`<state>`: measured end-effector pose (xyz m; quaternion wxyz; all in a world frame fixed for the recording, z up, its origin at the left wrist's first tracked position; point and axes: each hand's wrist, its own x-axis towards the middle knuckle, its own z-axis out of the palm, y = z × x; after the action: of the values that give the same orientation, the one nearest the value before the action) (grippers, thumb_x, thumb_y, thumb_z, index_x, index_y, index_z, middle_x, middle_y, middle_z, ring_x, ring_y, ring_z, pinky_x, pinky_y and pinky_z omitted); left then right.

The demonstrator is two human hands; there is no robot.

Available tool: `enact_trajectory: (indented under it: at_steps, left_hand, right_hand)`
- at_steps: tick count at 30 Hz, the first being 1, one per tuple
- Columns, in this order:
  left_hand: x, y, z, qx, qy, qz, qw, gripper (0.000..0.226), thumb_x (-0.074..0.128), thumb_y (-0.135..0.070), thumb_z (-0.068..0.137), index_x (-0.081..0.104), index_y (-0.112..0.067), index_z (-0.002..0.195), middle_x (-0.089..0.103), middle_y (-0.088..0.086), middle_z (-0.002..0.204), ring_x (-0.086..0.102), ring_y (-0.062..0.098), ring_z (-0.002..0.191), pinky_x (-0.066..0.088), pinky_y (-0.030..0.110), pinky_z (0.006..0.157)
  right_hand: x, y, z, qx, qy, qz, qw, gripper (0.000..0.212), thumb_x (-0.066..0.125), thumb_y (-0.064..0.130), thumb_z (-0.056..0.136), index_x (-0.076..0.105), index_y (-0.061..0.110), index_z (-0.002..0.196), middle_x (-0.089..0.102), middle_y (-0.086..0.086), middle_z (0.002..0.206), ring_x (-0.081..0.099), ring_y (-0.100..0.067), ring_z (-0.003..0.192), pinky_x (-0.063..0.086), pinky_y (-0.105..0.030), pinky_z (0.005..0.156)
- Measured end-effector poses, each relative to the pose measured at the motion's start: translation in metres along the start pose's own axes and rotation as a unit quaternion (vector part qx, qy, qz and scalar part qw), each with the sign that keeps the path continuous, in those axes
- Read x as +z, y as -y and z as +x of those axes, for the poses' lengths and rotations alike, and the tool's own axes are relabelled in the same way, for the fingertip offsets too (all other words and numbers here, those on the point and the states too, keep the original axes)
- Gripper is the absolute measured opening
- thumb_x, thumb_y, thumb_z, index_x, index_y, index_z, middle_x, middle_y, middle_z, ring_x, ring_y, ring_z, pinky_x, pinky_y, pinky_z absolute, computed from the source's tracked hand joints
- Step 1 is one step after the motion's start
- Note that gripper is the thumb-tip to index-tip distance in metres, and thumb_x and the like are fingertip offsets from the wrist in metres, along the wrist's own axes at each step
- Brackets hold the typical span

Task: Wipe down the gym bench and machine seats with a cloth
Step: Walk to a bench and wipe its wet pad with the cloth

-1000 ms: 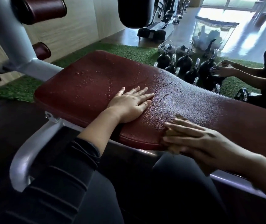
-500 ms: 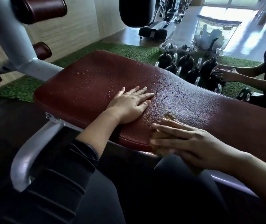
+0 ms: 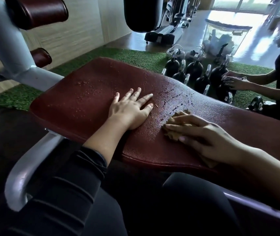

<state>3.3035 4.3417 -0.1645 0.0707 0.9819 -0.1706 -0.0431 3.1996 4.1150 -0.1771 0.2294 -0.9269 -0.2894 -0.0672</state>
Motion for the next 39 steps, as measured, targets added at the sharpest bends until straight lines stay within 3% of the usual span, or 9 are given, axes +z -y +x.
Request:
enact_trajectory:
  at_steps: [4, 8, 12, 18, 23, 29, 34, 37, 39]
  left_hand:
    - [0.004, 0.001, 0.004, -0.017, -0.028, -0.012, 0.999, 0.051, 0.019, -0.054, 0.100, 0.009, -0.050, 0.150, -0.003, -0.008, 0.162, -0.004, 0.011, 0.149, -0.006, 0.043, 0.120]
    - [0.007, 0.001, 0.006, -0.020, -0.044, -0.034, 0.998, 0.048, 0.016, -0.046, 0.103, 0.010, -0.048, 0.150, -0.001, -0.011, 0.162, -0.003, 0.009, 0.149, -0.007, 0.042, 0.119]
    - [0.008, 0.002, 0.005, -0.025, -0.050, -0.053, 0.997, 0.048, 0.014, -0.043, 0.103, 0.011, -0.047, 0.151, 0.000, -0.013, 0.162, -0.003, 0.007, 0.148, -0.008, 0.040, 0.119]
    - [0.008, 0.001, 0.003, -0.026, -0.052, -0.036, 0.998, 0.048, 0.018, -0.045, 0.103, 0.012, -0.047, 0.151, 0.001, -0.011, 0.162, -0.002, 0.009, 0.149, -0.008, 0.042, 0.119]
    - [0.008, 0.000, 0.005, -0.024, -0.052, -0.032, 0.998, 0.049, 0.016, -0.045, 0.103, 0.010, -0.046, 0.151, 0.000, -0.012, 0.162, -0.003, 0.009, 0.149, -0.008, 0.043, 0.118]
    - [0.010, 0.001, 0.006, -0.032, -0.054, -0.029, 0.998, 0.051, 0.014, -0.043, 0.103, 0.007, -0.040, 0.153, -0.002, -0.014, 0.162, -0.004, 0.007, 0.148, -0.009, 0.042, 0.118]
    - [0.008, 0.002, 0.005, -0.033, -0.046, -0.021, 0.998, 0.052, 0.015, -0.044, 0.103, 0.006, -0.038, 0.154, -0.003, -0.013, 0.162, -0.005, 0.007, 0.148, -0.009, 0.041, 0.119]
    - [0.009, 0.001, 0.005, -0.034, -0.045, -0.014, 0.998, 0.052, 0.015, -0.044, 0.103, 0.005, -0.038, 0.154, -0.003, -0.013, 0.162, -0.004, 0.008, 0.148, -0.008, 0.042, 0.119]
    - [0.010, 0.001, 0.005, -0.032, -0.046, -0.013, 0.998, 0.052, 0.015, -0.044, 0.103, 0.005, -0.038, 0.154, -0.003, -0.013, 0.162, -0.004, 0.008, 0.148, -0.008, 0.042, 0.119]
  right_hand:
    - [0.006, 0.003, -0.005, -0.002, 0.008, -0.024, 1.000, 0.042, 0.033, 0.045, 0.097, 0.039, 0.044, 0.138, 0.032, 0.017, 0.150, 0.018, -0.007, 0.143, 0.022, -0.041, 0.117]
    - [0.013, 0.002, 0.023, 0.012, 0.024, -0.060, 0.998, 0.045, 0.023, 0.054, 0.095, 0.027, 0.053, 0.140, 0.024, 0.019, 0.153, 0.013, 0.000, 0.143, 0.014, -0.031, 0.119]
    - [0.016, -0.026, 0.074, 0.023, 0.021, -0.041, 0.999, 0.043, 0.029, 0.048, 0.095, 0.030, 0.050, 0.138, 0.025, 0.012, 0.154, 0.013, -0.001, 0.143, 0.007, -0.027, 0.119]
    - [-0.008, -0.090, 0.070, 0.111, -0.042, 0.001, 0.993, 0.040, 0.038, 0.034, 0.096, 0.037, 0.038, 0.135, 0.035, 0.013, 0.146, 0.024, -0.007, 0.141, 0.019, -0.039, 0.118]
    - [-0.001, -0.045, 0.028, 0.116, -0.034, -0.037, 0.992, 0.043, 0.032, 0.042, 0.090, 0.029, 0.052, 0.132, 0.026, 0.027, 0.144, 0.014, 0.006, 0.138, 0.005, -0.014, 0.114]
    - [0.019, -0.031, 0.078, 0.073, -0.004, -0.052, 0.996, 0.044, 0.024, 0.052, 0.091, 0.022, 0.055, 0.135, 0.022, 0.019, 0.152, 0.013, -0.003, 0.143, 0.008, -0.028, 0.119]
    - [0.005, -0.075, 0.113, 0.076, -0.015, -0.030, 0.997, 0.042, 0.033, 0.038, 0.098, 0.035, 0.035, 0.140, 0.031, 0.005, 0.151, 0.017, -0.007, 0.143, 0.007, -0.023, 0.118]
    - [-0.007, -0.092, 0.090, 0.121, -0.067, 0.006, 0.990, 0.036, 0.040, 0.021, 0.100, 0.037, 0.038, 0.132, 0.036, 0.013, 0.143, 0.027, -0.013, 0.140, 0.010, -0.008, 0.110]
    - [-0.009, -0.086, 0.070, 0.162, -0.067, -0.017, 0.984, 0.039, 0.041, 0.022, 0.100, 0.032, 0.044, 0.130, 0.033, 0.015, 0.145, 0.024, -0.012, 0.141, 0.011, -0.015, 0.114]
